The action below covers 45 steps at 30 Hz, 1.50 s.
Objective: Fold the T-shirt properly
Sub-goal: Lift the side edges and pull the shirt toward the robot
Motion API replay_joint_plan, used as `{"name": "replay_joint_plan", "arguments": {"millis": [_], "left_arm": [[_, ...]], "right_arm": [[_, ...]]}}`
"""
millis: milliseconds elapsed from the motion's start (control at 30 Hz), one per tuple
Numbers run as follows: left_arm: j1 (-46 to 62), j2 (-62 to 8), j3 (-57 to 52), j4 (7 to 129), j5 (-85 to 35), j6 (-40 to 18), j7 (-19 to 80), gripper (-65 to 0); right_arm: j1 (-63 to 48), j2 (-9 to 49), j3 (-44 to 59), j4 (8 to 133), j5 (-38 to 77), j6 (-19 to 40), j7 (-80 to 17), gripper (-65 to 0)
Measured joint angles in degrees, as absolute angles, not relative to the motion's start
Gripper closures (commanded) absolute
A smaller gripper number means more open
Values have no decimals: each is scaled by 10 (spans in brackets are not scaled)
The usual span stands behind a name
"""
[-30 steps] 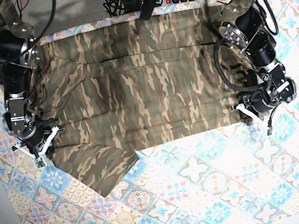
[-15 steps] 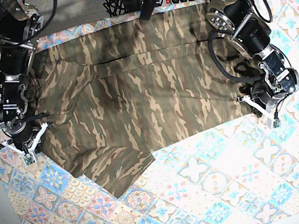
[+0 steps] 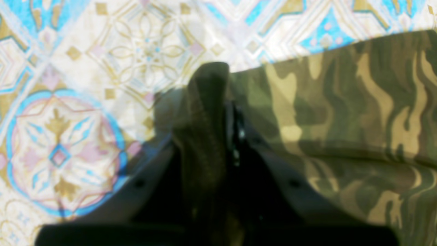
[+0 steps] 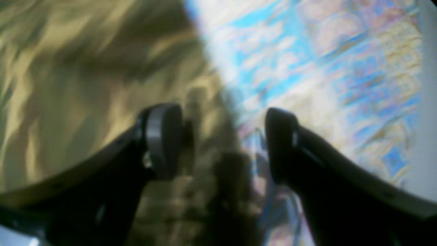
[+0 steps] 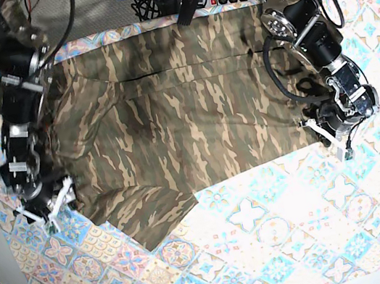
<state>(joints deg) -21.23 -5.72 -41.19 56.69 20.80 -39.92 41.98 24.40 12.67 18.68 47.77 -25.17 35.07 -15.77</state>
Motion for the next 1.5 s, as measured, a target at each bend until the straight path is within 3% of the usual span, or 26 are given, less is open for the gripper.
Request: {"name": "replay_joint_plan", "arguments": {"millis": [200,433,600,1033,1367,1433,1500], "left_arm": [[-211,-64,-413,567,208,-401,420,-13],[-211,-64,-412,567,208,-401,420,-13],[-211,-69,-412,567,207,-401,420,-14],[-211,-69,-412,567,207,-401,420,-14],[-211,-69,-412,567,207,-401,420,-14],[-211,-69,-412,567,207,-401,420,-14],[-210,-69,-412,567,208,-401,420,-14]], "right_arm": [[309,138,190,272,-251,353,-88,-389],[316,152,192,198,-250,347,-27,-389],[315,149,192,197,-249,288,-18,-389],[310,173,194,217,-251,278,-29,-391],[324,181,139,134,-226,289,15,-385],[324,180,122,135,-226,304,18,-358],[325,176,113,136,-227,313,17,-283]]}}
